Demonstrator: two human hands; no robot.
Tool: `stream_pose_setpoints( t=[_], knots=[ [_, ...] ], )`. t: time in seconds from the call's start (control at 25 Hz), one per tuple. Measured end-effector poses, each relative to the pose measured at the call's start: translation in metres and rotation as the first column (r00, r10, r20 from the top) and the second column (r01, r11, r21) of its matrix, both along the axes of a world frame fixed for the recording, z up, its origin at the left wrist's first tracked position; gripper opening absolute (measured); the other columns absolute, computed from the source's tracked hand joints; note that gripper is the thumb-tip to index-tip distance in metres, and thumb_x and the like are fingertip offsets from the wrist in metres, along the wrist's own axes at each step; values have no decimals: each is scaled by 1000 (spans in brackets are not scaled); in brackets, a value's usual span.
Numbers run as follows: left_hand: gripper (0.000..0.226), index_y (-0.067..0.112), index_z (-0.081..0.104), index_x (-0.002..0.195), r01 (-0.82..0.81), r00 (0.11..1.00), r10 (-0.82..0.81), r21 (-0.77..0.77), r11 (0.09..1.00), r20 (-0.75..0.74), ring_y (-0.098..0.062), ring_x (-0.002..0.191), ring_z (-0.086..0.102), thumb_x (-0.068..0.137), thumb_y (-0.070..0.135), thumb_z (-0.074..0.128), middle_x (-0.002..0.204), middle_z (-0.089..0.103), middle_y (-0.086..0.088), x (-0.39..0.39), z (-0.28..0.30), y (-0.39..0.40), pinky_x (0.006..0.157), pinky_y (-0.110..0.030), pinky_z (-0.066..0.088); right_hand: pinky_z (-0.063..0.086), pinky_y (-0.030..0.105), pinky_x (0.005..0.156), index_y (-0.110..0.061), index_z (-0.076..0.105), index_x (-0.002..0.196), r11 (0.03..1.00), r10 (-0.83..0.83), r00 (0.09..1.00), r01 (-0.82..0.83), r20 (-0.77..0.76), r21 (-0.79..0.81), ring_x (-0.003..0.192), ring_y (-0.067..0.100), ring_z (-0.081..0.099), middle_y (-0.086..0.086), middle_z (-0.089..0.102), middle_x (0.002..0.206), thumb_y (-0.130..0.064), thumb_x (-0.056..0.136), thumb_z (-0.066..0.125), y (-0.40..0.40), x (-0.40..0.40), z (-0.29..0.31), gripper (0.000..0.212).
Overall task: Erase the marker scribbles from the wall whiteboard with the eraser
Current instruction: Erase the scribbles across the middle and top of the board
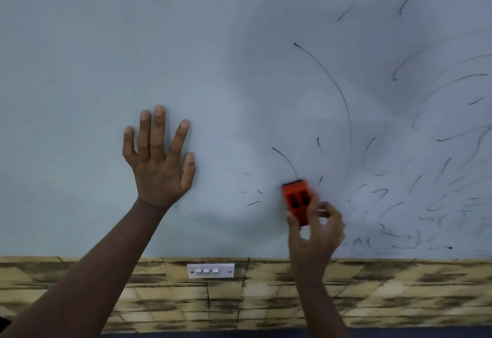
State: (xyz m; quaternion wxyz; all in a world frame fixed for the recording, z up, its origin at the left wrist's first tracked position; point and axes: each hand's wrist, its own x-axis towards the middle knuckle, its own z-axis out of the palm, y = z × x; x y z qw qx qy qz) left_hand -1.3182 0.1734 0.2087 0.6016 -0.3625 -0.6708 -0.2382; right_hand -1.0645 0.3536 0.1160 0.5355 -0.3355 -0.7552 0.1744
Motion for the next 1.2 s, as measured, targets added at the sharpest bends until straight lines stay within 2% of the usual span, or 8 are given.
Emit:
stream_pose_setpoints(
  t=[0.08, 0.16, 0.32, 0.48, 0.68, 0.92, 1.04, 1.2],
  knots=[
    [66, 24, 24, 170, 10, 1000, -10, 1, 1000, -5, -28, 166, 8, 107, 38, 39, 180, 5, -7, 2, -1, 1, 131, -53, 10, 55, 44, 87, -30, 44, 155, 980, 34, 952, -92, -304, -177, 111, 32, 51, 7, 44, 124, -43, 90, 72, 7, -3, 33, 71],
    [67, 24, 23, 170, 22, 1000, -22, 0, 1000, -1, -28, 166, 7, 107, 37, 39, 180, 3, -6, 3, 0, 0, 131, -53, 10, 57, 35, 87, -36, 38, 158, 973, 9, 918, -99, -396, -207, 112, 31, 51, 3, 41, 123, -36, 92, 75, 3, -10, 47, 75],
    [66, 24, 23, 170, 22, 1000, -22, 4, 1000, 7, -27, 166, 6, 107, 38, 38, 180, 3, -6, 4, 0, 0, 131, -53, 9, 51, 43, 85, -32, 38, 157, 998, 61, 989, -60, -134, 16, 116, 20, 40, 5, 41, 128, -30, 91, 78, -27, -27, 27, 78],
    [66, 24, 24, 170, 22, 1000, -22, -1, 1000, 18, -28, 166, 6, 107, 38, 40, 180, 3, -7, 3, -1, 0, 131, -54, 9, 54, 46, 78, -39, 25, 161, 985, 76, 948, -119, 309, 125, 105, 28, 48, 14, 52, 121, -27, 75, 91, -77, -49, -21, 109],
    [66, 23, 24, 169, 25, 999, -25, -5, 1000, 20, -28, 166, 5, 107, 38, 41, 180, 3, -7, 4, -2, 0, 132, -54, 8, 49, 44, 80, -33, 40, 152, 966, 71, 927, -156, 367, 208, 103, 32, 54, 15, 58, 118, -34, 82, 83, -78, -48, -18, 82],
    [66, 23, 25, 169, 32, 999, -32, 1, 999, 20, -29, 166, 8, 107, 38, 41, 179, 6, -9, 2, -6, 1, 132, -54, 8, 47, 46, 86, -23, 45, 154, 998, 56, 997, -55, -58, 22, 106, 23, 46, 12, 47, 123, -33, 91, 76, -36, -30, 80, 71],
    [66, 24, 24, 170, 23, 1000, -23, 3, 1000, 17, -30, 166, 9, 107, 38, 40, 179, 8, -9, 1, -7, 1, 132, -55, 9, 49, 27, 78, -35, 38, 157, 976, 66, 937, -132, -344, -174, 98, 2, 47, 1, 40, 117, -43, 92, 73, -4, -10, 122, 74],
    [66, 23, 24, 170, 18, 1000, -18, 4, 1000, 20, -30, 166, 9, 107, 38, 40, 179, 7, -9, 2, -8, 3, 132, -55, 9, 44, 25, 79, -28, 42, 156, 996, 21, 966, -43, -257, -83, 95, 8, 43, 2, 37, 110, -36, 91, 78, -14, -15, 131, 75]
  ],
)
